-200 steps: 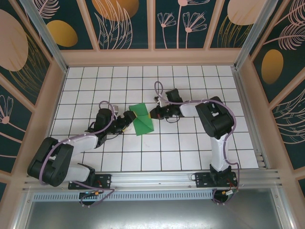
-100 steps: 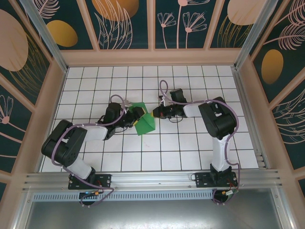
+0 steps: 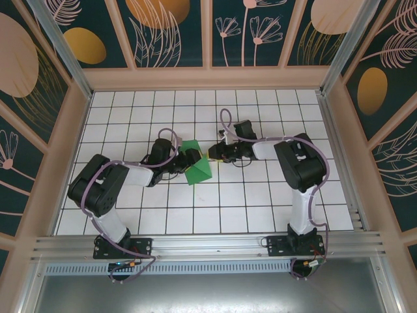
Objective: Fold a paper plane with a square sheet of paper (pick it up from the middle)
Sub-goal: Turn over the paper at the center of the table.
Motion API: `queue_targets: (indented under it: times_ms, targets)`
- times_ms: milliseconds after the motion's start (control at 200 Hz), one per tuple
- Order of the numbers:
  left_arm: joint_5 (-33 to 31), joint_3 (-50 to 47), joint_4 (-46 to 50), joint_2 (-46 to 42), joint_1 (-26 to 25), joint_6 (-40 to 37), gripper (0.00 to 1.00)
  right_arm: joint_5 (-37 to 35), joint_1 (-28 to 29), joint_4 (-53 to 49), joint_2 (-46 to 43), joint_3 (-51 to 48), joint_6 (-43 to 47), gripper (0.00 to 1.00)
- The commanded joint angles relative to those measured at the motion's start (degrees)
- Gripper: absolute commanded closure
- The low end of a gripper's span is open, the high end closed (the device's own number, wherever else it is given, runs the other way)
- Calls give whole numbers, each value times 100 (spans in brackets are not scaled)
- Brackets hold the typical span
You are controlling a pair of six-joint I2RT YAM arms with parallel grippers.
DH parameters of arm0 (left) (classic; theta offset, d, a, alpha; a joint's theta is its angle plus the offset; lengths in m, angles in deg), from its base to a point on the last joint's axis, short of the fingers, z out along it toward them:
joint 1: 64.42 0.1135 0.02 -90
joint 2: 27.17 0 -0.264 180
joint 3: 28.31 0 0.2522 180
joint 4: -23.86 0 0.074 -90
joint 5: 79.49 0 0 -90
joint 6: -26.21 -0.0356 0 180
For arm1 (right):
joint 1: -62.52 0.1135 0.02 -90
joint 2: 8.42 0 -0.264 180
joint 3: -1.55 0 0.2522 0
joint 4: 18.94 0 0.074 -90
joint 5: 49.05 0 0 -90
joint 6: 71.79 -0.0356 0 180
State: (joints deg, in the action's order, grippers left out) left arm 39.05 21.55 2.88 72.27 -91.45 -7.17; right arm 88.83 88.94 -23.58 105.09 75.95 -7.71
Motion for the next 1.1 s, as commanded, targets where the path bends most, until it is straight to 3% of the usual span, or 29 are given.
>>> queue_targets:
  times_ms: [0,235,335,405,590,876,1091]
  targets:
    - [78,178,130,115,-36,-476,42,-329,-200,-138,-630,54,22,52]
    - [73,117,34,202,-31,-625,60,-1010,-552,-217,-1127,-118,30,44]
    - [-28,154,168,216,-31,-723,73,-1187,-666,-24,-1360,-320,-37,41]
    - [-269,275,589,152,-31,-873,83,-1321,-733,-7,-1537,-408,-15,39]
    - [-1204,1009,2638,-394,-31,-1375,90,-1736,-1046,21,-2199,-725,84,36]
    - [-3458,2878,6645,-1250,-66,-2302,92,-2512,-1226,-75,-2985,-1249,434,28]
    - [-5766,4430,8925,-797,-238,-2501,92,-2963,-1243,-204,-3202,-1366,578,25]
